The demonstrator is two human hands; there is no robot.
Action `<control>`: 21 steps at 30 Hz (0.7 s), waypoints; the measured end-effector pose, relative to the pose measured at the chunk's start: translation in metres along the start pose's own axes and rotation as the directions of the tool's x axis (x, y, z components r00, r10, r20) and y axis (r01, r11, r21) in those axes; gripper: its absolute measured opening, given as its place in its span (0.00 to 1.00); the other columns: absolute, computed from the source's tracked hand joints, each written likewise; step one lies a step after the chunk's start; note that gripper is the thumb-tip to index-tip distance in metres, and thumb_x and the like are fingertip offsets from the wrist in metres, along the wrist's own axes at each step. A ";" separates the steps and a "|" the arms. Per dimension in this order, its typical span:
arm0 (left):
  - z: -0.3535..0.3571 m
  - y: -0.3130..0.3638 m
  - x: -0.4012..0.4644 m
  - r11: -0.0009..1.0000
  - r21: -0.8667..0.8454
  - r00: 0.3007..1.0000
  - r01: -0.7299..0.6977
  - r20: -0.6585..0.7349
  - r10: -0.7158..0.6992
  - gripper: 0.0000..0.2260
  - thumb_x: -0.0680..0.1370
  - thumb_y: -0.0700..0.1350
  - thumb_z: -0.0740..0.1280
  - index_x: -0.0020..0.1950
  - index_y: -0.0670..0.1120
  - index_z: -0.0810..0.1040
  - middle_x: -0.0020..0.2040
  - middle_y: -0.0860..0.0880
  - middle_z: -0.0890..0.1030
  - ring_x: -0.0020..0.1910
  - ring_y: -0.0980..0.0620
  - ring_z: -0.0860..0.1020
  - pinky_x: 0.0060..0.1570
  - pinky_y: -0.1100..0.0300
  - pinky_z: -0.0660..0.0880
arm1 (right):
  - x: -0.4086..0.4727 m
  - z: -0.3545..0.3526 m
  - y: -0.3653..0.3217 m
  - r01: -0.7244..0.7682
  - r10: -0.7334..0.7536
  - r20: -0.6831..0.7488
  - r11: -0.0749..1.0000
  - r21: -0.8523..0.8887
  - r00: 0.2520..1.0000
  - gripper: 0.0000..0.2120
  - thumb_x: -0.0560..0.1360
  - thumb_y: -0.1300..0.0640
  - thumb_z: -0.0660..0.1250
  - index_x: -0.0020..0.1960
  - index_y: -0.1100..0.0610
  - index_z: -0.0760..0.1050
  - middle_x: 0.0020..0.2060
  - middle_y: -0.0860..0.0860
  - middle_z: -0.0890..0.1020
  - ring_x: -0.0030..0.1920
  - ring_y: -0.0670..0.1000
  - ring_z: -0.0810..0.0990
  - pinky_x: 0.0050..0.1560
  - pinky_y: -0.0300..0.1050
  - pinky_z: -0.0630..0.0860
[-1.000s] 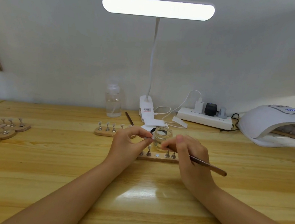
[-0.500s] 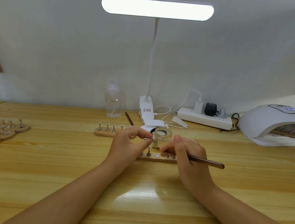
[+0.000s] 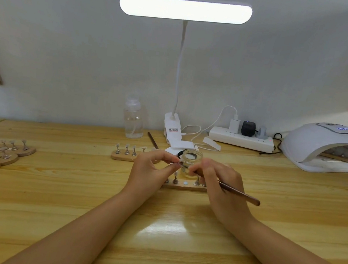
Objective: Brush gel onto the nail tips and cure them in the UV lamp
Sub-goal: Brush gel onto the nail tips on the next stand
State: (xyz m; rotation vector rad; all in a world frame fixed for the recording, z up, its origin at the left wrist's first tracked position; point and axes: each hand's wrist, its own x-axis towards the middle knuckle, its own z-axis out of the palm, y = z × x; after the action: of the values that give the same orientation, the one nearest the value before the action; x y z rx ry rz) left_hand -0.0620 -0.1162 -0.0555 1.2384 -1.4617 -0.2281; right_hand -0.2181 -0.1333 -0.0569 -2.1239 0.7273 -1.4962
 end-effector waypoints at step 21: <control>-0.001 -0.001 0.000 1.000 -0.023 1.000 0.007 -0.024 -0.008 0.09 0.68 0.40 0.74 0.36 0.55 0.79 0.34 0.63 0.80 0.41 0.68 0.77 0.48 0.74 0.71 | 0.000 -0.001 0.000 -0.008 0.011 -0.088 0.999 0.039 0.996 0.16 0.75 0.46 0.50 0.40 0.43 0.76 0.35 0.46 0.82 0.41 0.47 0.80 0.46 0.57 0.76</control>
State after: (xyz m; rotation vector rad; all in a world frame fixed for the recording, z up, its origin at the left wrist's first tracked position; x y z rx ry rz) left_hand -0.0608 -0.1167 -0.0559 1.2244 -1.4300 -0.2332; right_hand -0.2194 -0.1338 -0.0565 -2.0343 0.7318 -1.5946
